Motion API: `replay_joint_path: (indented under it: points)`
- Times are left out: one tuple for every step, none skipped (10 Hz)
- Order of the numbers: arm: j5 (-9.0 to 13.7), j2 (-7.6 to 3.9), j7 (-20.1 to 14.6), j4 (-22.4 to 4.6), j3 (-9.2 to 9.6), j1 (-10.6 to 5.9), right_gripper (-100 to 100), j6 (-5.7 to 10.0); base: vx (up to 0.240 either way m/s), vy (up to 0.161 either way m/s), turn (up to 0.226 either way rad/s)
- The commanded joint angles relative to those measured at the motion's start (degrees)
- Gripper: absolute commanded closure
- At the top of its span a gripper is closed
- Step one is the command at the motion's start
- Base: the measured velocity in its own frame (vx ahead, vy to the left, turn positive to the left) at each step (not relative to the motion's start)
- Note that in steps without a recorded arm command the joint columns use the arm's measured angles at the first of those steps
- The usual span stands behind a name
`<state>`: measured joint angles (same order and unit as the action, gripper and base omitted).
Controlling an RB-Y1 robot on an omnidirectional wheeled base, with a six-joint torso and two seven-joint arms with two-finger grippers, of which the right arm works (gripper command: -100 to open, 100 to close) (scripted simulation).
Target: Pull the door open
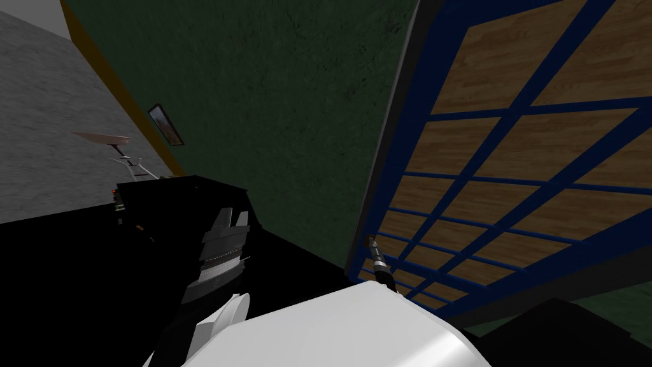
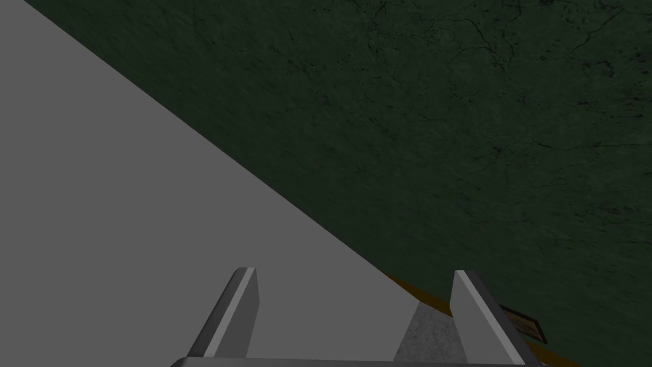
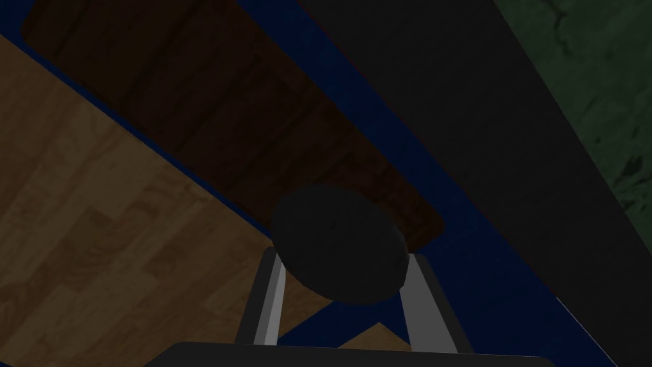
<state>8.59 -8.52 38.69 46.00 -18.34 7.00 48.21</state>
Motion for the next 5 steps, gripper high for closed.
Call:
replay_joint_path:
  points:
    - [0.5, 0.27, -2.9, -0.4, 0.71, -0.08, 100, -0.29, -0.034, 0.000, 0.031]
    - [0.5, 0.27, -3.3, -0.4, 0.71, -0.08, 100, -0.29, -0.028, -0.005, 0.024]
    - [1.0, 0.10, -5.5, -0.5, 0.97, -0.10, 100, -0.24, -0.034, -0.003, 0.037]
    - [1.0, 0.10, -5.7, -0.5, 0.97, -0.10, 100, -0.24, -0.024, -0.004, 0.015]
    - [1.6, -0.06, -7.9, -0.5, 1.24, -0.12, 100, -0.18, -0.028, -0.003, 0.049]
